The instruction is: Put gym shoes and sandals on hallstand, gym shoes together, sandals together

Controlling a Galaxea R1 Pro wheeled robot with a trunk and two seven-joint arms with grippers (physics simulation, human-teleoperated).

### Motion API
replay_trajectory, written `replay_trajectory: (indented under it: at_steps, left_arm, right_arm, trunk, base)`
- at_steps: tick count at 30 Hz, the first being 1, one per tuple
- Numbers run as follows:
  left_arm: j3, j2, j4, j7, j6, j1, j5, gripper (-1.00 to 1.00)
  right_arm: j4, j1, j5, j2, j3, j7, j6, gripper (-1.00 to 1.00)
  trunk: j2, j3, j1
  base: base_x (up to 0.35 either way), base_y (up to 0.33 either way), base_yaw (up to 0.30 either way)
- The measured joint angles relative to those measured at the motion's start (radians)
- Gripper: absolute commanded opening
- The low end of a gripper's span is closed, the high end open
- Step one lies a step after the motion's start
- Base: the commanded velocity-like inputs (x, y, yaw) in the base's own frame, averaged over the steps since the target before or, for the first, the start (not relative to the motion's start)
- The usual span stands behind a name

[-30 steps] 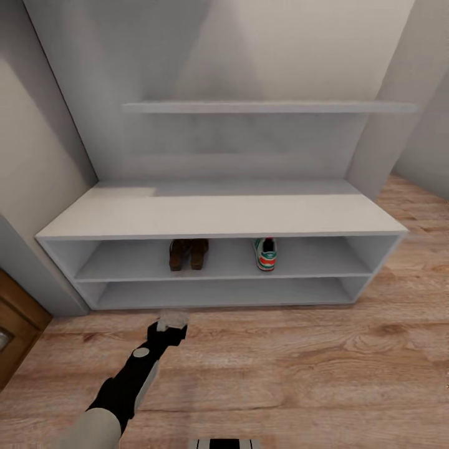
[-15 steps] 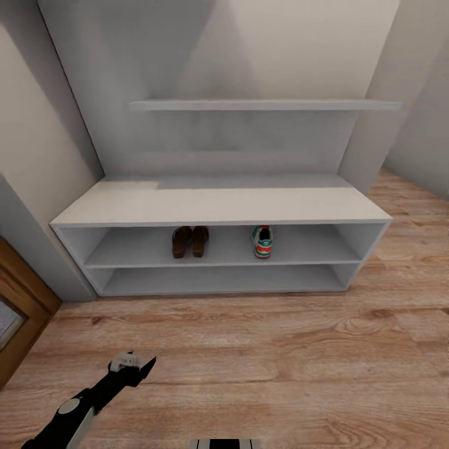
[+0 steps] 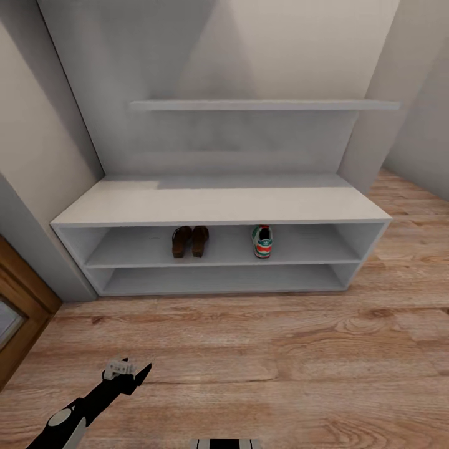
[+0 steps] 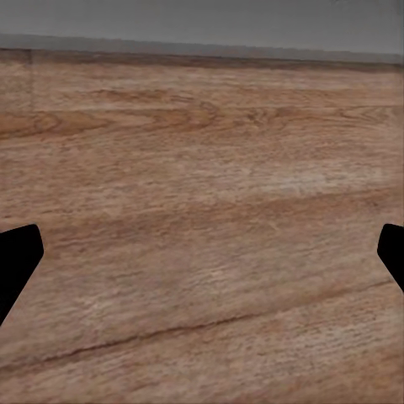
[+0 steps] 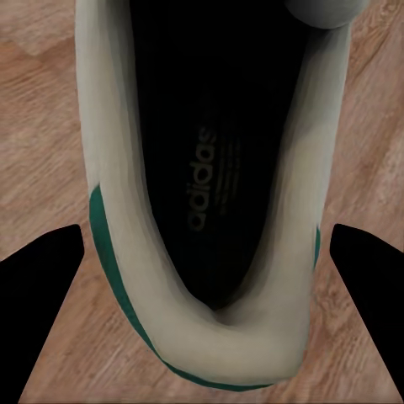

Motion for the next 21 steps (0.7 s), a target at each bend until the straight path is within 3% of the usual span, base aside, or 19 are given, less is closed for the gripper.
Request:
replay_trajectory:
  at_steps: [6, 16, 21]
  left_arm:
    - [0.000, 0.001, 0.001, 0.001, 0.001, 0.000, 0.003, 1.00]
    - [0.000, 0.001, 0.001, 0.000, 0.001, 0.000, 0.011, 1.00]
    - [0.001, 0.002, 0.000, 0.000, 0.001, 0.000, 0.011, 1.00]
  right_arm:
    - [0.001, 0.000, 0.001, 0.008, -0.001, -0.002, 0.000, -1.00]
    - [0.003, 0.000, 0.001, 0.009, -0.001, -0.004, 0.000, -1.00]
    - [0.004, 0.000, 0.001, 0.009, -0.001, -0.004, 0.000, -1.00]
  trunk:
    - [0.000, 0.001, 0.000]
    - [0.000, 0.001, 0.000]
    - [0.000, 0.001, 0.000]
  base:
    - [-0.060, -0.147, 0.000]
    - [-0.178, -0.240, 0.000]
    - [-0.138, -0.109, 0.000]
